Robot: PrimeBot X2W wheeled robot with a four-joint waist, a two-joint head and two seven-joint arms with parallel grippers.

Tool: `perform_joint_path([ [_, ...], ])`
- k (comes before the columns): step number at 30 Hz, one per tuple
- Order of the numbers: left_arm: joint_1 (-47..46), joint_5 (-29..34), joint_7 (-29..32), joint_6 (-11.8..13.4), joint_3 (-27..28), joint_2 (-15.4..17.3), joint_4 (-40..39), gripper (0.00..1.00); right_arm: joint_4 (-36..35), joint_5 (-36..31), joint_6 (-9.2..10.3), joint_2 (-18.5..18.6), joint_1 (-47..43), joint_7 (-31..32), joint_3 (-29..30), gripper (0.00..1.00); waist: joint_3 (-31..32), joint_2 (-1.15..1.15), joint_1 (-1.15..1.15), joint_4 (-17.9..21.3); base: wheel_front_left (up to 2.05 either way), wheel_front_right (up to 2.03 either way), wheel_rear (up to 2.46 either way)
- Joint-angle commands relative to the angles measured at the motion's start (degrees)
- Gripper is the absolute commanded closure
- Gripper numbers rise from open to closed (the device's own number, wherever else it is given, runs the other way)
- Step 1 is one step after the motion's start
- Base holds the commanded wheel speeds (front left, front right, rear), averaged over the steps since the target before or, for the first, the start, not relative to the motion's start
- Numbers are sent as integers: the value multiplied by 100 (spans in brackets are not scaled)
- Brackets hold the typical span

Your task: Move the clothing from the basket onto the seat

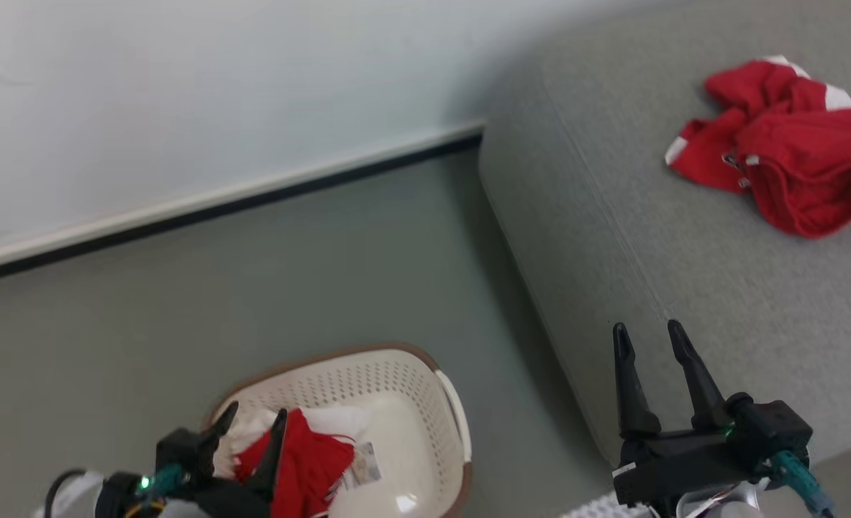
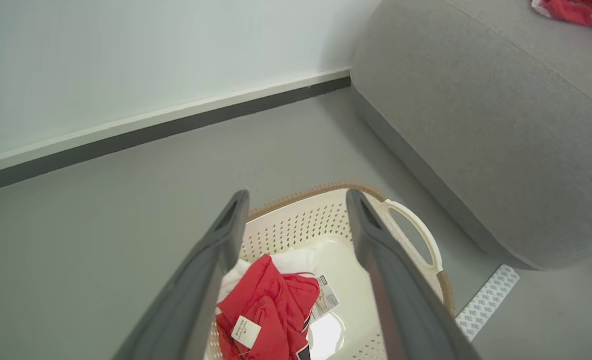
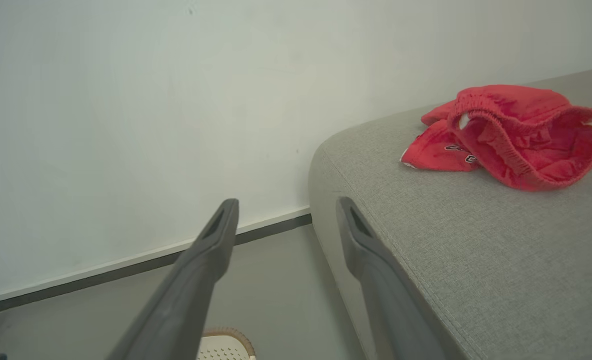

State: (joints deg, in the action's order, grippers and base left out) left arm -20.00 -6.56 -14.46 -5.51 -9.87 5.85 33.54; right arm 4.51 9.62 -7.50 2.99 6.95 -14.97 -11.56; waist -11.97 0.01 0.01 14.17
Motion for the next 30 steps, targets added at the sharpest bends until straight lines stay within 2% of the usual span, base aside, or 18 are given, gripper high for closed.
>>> perform_joint_path([
  [1, -315, 132, 74, -36, -64, 136, 224, 0, -117, 102, 2, -19, 164, -26, -6, 0, -1173, -1, -1, 976, 0, 0, 0],
  [5, -959, 338, 459, 96, -171, 295, 779, 0, -364, 254, 2, -22, 226, -18, 3, 0, -1813, -1, -1, 1174, 0, 0, 0],
  [12, -1655, 608, 859, 198, -359, 495, 1488, 0, -682, 480, 2, -23, 350, -20, -33, 0, -2563, -1, -1, 1400, 0, 0, 0],
  [17, -2009, 816, 1055, 283, -562, 506, 1901, 0, -812, 642, 2, -22, 379, -20, -100, 0, -2958, -1, -1, 1457, 0, 0, 0],
  [22, -2363, 1202, 1365, 629, -885, 475, 2310, 0, -899, 777, 2, -19, 389, -20, -147, 0, -3212, -1, -1, 1402, 0, 0, 0],
  [30, -2877, 1588, 1752, 1005, -1282, 373, 2823, 0, -1022, 873, 2, -18, 308, -20, -170, 0, -3496, -1, -1, 1316, 0, 0, 0],
])
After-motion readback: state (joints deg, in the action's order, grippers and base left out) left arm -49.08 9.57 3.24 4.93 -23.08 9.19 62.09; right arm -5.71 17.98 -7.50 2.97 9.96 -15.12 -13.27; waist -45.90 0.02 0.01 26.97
